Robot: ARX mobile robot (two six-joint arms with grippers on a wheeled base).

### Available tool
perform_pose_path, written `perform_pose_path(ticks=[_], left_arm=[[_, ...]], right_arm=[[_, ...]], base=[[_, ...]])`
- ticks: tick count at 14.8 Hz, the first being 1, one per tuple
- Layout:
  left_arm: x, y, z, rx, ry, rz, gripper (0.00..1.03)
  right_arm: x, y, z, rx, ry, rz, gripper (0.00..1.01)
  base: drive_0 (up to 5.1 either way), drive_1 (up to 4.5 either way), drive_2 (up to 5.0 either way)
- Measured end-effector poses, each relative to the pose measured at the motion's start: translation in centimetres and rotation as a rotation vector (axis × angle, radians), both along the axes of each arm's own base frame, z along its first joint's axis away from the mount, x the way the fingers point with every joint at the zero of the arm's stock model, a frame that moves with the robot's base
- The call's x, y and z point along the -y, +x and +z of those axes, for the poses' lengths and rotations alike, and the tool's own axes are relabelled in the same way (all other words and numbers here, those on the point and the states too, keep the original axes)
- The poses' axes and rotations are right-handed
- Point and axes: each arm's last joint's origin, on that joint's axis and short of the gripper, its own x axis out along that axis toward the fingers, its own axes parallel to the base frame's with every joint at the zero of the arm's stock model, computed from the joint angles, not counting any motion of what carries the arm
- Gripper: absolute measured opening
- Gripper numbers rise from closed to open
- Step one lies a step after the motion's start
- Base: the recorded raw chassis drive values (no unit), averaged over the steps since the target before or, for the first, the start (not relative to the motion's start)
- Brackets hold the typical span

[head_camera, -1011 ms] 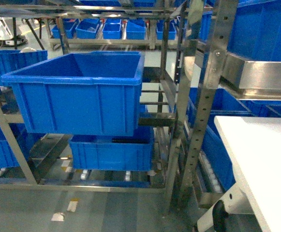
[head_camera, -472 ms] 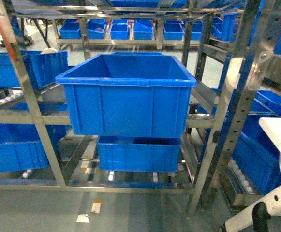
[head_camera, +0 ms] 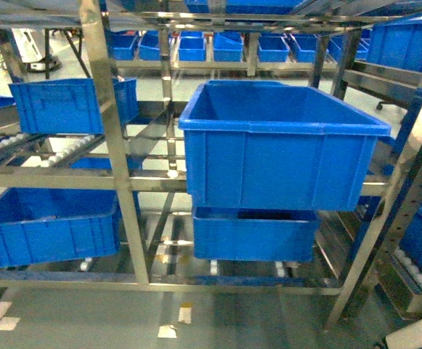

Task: Place green bowl on second shelf with right arm

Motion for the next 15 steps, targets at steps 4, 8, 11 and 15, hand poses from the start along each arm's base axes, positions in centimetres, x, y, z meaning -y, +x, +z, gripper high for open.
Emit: perform_pose_path(ticks=[4, 8, 11, 15], left_arm=[[-0.01, 0.00, -0.02, -0.001, 0.000, 0.005, 0.98], [0.00, 0.00, -0.04, -0.003, 0.000, 0.003, 0.98], [0.01, 0.00, -0.02, -0.001, 0.000, 0.000, 0.98], [0.00, 0.00, -0.02, -0.001, 0.000, 0.001, 0.98]], right_arm=[[0.00, 0.00, -0.11, -0.008, 0.001, 0.000, 0.02], [-0.11, 0.05, -0.02, -0.008, 0.001, 0.007, 0.02], [-0.13, 0.04, 0.09, -0.002, 0.001, 0.007, 0.02], [-0.13, 0.06, 0.16, 0.005, 0.001, 0.008, 0.02]], base=[[-2.5, 1.24, 1.2], [0.0, 2.12, -2.2], [0.1, 4.40, -4.3], [0.0, 4.38, -4.3]])
